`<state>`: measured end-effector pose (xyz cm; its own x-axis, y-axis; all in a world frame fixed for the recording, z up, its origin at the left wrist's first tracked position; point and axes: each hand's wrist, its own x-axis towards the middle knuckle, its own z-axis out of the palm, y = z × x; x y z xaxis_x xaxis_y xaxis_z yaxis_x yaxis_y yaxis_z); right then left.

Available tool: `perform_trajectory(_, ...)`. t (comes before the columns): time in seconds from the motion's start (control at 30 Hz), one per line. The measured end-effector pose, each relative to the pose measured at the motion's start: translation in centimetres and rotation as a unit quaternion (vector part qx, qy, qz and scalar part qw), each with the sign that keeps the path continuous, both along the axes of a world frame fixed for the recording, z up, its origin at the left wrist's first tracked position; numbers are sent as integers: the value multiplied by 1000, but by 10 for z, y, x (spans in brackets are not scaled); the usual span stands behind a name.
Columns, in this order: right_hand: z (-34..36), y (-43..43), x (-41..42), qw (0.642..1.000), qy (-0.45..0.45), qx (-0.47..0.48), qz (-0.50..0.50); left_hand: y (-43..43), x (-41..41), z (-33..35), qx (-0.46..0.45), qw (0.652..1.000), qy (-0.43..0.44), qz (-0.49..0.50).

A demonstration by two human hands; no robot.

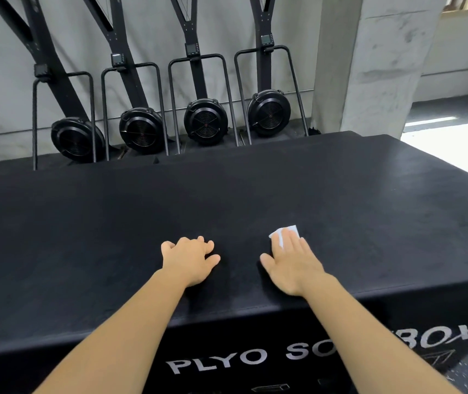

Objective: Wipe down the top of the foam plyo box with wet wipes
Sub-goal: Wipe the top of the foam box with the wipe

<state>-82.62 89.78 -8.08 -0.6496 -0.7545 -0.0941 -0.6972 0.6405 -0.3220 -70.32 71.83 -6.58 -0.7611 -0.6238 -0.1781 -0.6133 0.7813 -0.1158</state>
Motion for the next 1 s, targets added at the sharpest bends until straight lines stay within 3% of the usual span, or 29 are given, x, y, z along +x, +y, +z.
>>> perform_trajectory(0.27, -1, -38, 66, 989, 2, 46, 139, -1, -2, 4, 2, 1000, 1, 0)
perform_trajectory(0.43, -4, -30, 51, 980, 27, 33, 194, -1, 2, 5, 18, 1000, 1, 4)
perform_trajectory(0.57, -4, -12, 11, 988, 37, -30, 149, -1, 0, 7, 32, 999, -1, 0)
perform_trajectory(0.8, 1, 7, -56, 999, -1, 35, 20, -3, 0, 5, 50, 999, -4, 0)
perform_trajectory(1.0, 1, -6, -40, 997, -25, 53, -41, -5, -2, 5, 58, 998, -10, -1)
